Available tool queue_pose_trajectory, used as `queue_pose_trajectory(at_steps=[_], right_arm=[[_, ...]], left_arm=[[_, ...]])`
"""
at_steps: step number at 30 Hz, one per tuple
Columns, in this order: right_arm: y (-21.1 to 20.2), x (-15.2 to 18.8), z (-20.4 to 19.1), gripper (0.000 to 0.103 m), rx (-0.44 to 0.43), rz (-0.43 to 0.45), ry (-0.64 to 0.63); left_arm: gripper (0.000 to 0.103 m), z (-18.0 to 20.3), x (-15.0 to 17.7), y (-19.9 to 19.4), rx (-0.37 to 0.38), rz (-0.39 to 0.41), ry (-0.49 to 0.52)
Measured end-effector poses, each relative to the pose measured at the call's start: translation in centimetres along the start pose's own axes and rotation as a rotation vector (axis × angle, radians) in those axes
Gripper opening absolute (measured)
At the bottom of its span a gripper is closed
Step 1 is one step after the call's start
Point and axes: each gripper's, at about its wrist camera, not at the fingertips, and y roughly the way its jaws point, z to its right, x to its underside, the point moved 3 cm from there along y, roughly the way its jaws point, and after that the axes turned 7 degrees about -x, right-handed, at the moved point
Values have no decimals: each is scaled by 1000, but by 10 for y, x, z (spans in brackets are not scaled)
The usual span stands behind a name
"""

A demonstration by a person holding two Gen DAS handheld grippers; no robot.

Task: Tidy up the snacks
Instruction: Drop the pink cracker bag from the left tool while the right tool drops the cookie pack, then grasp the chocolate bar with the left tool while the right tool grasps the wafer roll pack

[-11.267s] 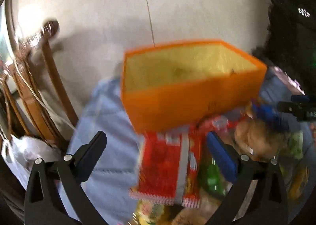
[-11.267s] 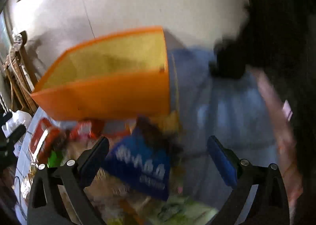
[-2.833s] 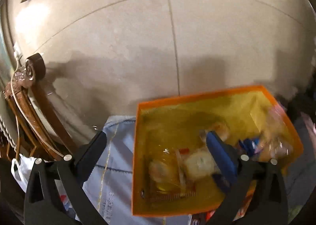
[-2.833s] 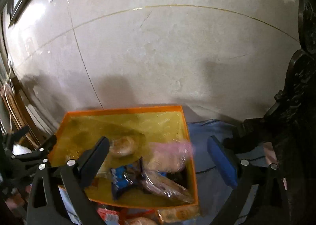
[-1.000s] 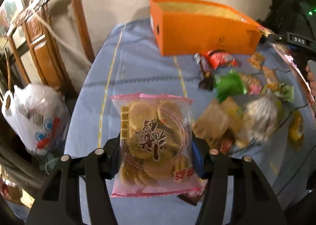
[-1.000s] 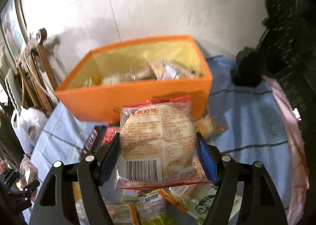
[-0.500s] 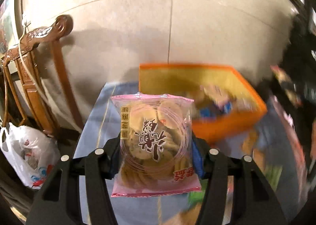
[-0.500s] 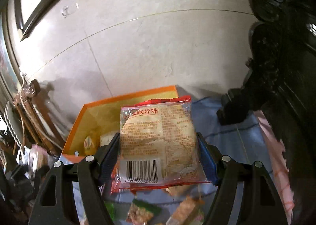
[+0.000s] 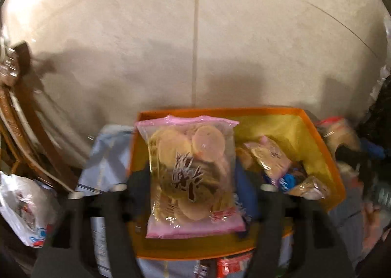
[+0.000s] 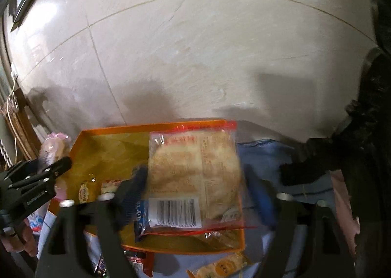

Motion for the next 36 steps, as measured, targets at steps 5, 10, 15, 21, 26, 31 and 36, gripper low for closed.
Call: queue_pose_trajectory(at_steps=[5, 10, 15, 21, 26, 31, 36], right_arm=[[-17, 34, 12, 100, 65, -21, -10], [-4, 126, 53, 100, 211, -200, 295], [33, 176, 53, 100, 258, -281, 499], [69, 167, 40, 83, 344, -276, 452], [56, 169, 46, 26, 307, -269, 438], [34, 181, 68, 23, 222, -263, 487], [5, 184, 74, 23, 157, -217, 513]], left_arm=[[99, 3, 23, -28, -97, 128, 85], [99, -20, 63, -50, -109, 93, 70], [99, -38, 95, -63, -114, 47, 0], [99, -53, 126, -57, -161, 7, 2], [99, -44, 168, -43, -119, -24, 62], [99, -14, 196, -9, -88, -82, 132], [86, 7, 206, 28, -100, -148, 211]])
